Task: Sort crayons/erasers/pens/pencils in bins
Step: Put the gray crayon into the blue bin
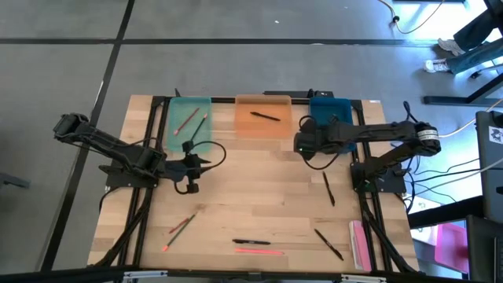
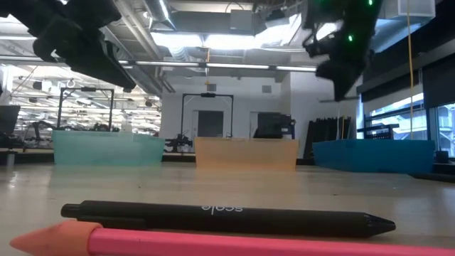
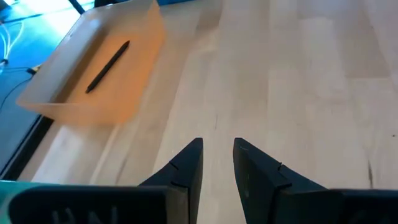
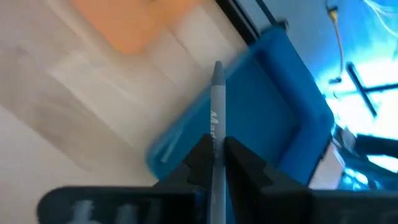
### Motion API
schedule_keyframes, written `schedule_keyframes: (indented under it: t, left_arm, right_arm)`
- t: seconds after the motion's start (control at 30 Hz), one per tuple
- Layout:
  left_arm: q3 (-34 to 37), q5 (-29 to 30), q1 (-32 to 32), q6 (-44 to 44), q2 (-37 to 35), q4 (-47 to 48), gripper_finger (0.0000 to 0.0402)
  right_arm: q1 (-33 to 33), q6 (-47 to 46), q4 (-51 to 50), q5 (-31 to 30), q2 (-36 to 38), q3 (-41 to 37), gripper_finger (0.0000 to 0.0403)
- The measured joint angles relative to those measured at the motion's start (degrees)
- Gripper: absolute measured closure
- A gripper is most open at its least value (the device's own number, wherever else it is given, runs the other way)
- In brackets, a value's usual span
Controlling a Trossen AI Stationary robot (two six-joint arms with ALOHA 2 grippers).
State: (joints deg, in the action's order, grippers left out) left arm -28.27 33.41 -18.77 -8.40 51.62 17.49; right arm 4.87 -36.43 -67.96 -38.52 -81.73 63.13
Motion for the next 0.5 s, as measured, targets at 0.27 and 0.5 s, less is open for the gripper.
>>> schedule_keyframes:
  t: [0.27,0.5]
  left_arm:
    - [0.0,0.0,-1.0,0.0,0.0,-0.5,0.032]
    - [0.0,0.1,-0.9,0.0,0.0,-0.5,0.032]
  right_arm:
    - [8.9,-4.3,0.6,-0.1,0.0,-7.9,0.0364]
    - [14.8,-2.1,8.5,6.0,0.0,-15.0,0.0364]
